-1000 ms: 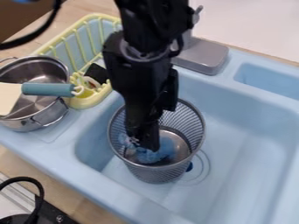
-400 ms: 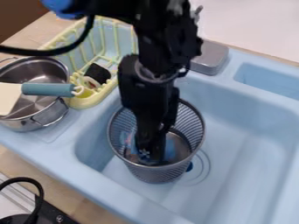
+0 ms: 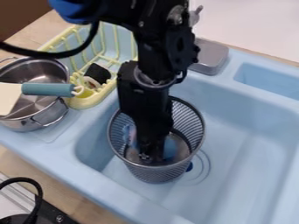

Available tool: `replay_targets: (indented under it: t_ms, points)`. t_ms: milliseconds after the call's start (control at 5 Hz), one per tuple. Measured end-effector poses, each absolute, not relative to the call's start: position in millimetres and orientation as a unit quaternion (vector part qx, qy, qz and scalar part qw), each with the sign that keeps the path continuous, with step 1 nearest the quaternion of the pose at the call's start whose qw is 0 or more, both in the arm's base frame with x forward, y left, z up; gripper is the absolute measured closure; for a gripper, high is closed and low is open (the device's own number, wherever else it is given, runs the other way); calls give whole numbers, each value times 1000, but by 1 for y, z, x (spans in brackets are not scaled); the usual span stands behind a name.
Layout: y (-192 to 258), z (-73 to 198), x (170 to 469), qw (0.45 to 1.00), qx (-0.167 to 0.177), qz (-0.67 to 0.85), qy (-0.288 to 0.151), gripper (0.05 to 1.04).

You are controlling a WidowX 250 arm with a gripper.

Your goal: Move the toe from the trash bin into the pot

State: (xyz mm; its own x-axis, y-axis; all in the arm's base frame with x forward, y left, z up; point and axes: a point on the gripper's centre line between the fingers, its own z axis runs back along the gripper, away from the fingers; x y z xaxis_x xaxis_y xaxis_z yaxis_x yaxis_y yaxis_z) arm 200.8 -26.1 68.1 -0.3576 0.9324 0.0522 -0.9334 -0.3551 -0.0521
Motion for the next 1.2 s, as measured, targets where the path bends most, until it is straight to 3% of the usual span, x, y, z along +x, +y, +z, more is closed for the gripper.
replay_targets:
  t_ms: [200, 400, 800, 1200]
  points:
    - [-26, 74, 198, 569, 9, 822, -29, 837]
    - [-27, 80, 200, 573, 15, 819, -26, 915]
    - [-37, 116, 203, 603, -3, 797, -31, 965]
    - [-35, 164, 213, 644, -81, 760, -20, 965]
